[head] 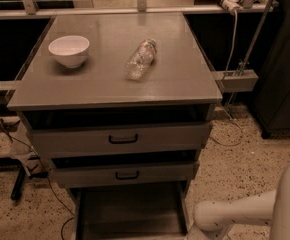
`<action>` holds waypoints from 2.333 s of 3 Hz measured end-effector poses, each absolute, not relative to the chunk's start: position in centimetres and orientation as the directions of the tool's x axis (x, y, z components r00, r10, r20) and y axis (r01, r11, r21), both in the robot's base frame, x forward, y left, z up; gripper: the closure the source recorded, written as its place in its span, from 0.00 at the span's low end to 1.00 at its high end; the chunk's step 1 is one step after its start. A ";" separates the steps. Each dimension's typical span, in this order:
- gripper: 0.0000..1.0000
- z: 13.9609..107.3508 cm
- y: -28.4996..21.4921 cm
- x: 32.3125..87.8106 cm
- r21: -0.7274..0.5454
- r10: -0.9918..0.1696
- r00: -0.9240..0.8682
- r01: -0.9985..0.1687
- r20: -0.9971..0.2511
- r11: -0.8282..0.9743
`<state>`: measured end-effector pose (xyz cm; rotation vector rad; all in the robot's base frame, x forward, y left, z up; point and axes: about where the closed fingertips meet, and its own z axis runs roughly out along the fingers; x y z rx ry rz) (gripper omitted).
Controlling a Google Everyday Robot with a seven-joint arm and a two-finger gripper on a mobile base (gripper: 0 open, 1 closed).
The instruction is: Close bottom drawer
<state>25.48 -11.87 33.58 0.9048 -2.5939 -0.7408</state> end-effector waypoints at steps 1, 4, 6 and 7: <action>1.00 28.8 -12.4 26.0 0.605 -0.556 -0.821 -0.378 0.131 0.700; 1.00 22.6 -12.2 25.8 0.684 -0.430 -0.891 -0.221 0.148 0.695; 1.00 19.3 -13.1 29.3 0.721 -0.178 -0.982 -0.080 0.061 0.688; 1.00 18.4 -13.2 30.8 0.721 -0.114 -0.993 -0.052 0.038 0.691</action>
Offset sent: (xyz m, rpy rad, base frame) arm 0.0033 -0.0146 -0.1366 0.0883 0.1821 -0.3303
